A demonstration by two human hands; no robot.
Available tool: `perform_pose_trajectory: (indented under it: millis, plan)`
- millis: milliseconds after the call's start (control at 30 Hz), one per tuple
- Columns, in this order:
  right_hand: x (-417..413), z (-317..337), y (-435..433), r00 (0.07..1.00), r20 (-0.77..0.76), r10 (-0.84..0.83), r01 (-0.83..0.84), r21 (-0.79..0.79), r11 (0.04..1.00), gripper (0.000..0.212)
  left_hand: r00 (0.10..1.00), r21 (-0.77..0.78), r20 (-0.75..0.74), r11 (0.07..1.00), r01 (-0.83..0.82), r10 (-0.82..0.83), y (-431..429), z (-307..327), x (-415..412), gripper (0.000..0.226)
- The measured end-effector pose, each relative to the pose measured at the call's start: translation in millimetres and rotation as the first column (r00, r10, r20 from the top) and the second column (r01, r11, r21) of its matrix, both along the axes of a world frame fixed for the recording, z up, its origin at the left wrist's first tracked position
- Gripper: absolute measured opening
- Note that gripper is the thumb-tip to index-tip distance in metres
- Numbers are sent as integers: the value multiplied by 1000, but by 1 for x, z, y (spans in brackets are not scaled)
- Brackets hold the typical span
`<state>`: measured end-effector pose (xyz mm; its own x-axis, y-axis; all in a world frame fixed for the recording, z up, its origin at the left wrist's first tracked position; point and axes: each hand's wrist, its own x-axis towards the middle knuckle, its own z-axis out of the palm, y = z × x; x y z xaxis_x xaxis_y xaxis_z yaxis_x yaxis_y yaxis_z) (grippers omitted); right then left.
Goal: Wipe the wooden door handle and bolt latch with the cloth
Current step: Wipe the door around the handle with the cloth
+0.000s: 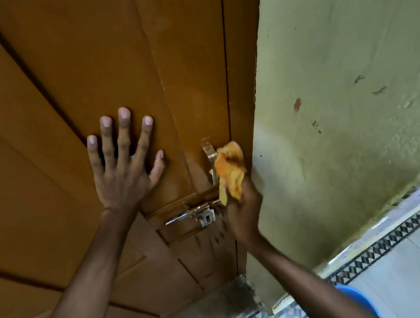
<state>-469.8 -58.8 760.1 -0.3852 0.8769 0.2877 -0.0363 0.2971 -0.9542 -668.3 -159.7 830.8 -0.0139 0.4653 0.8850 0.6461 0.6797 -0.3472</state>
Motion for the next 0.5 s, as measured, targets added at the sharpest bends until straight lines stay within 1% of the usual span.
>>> perform_pose_trajectory:
  millis: [67,100,133,167,200,233,267,300,333,367,400,500]
  plan:
    - [9,-34,-21,993,114,29,-33,33,999,43,1000,10,-5,1000,-4,4,-1,-1,0,72]
    - [10,-38,-24,991,130,23,-26,23,999,46,1000,12,-8,1000,-8,8,-1,-2,0,72]
    - [7,-35,-21,996,88,11,-8,-32,999,43,1000,11,-11,1000,-12,13,-1,-2,1,71]
    - [3,-22,-18,999,43,-34,39,-120,992,37,1000,10,-11,1000,-15,15,-1,-1,1,72]
    - [1,0,-17,996,11,-86,85,-282,956,29,1000,10,-12,1000,-14,14,0,0,2,72]
    - [-2,19,-16,993,-9,-120,101,-479,872,20,1000,11,-13,1000,-16,16,0,1,2,71]
    - [-4,33,-16,991,-56,-119,47,-690,722,10,1000,15,-14,1000,-19,19,0,2,3,71]
    - [-4,46,-16,991,-94,-100,-22,-827,562,3,1000,18,-14,1000,-19,19,0,2,3,70]
    - [-4,53,-15,991,-116,-72,-70,-885,461,6,1000,20,-15,1000,-19,20,0,2,3,70]
    - [-3,57,-14,990,-134,-49,-101,-897,430,7,1000,19,-16,1000,-20,20,0,2,3,70]
    - [-2,58,-13,990,-138,-39,-108,-900,423,8,1000,15,-22,1000,-22,22,0,2,4,71]
    - [5,54,-4,989,-149,10,-138,-885,444,8,999,13,-26,999,-31,31,0,2,4,70]
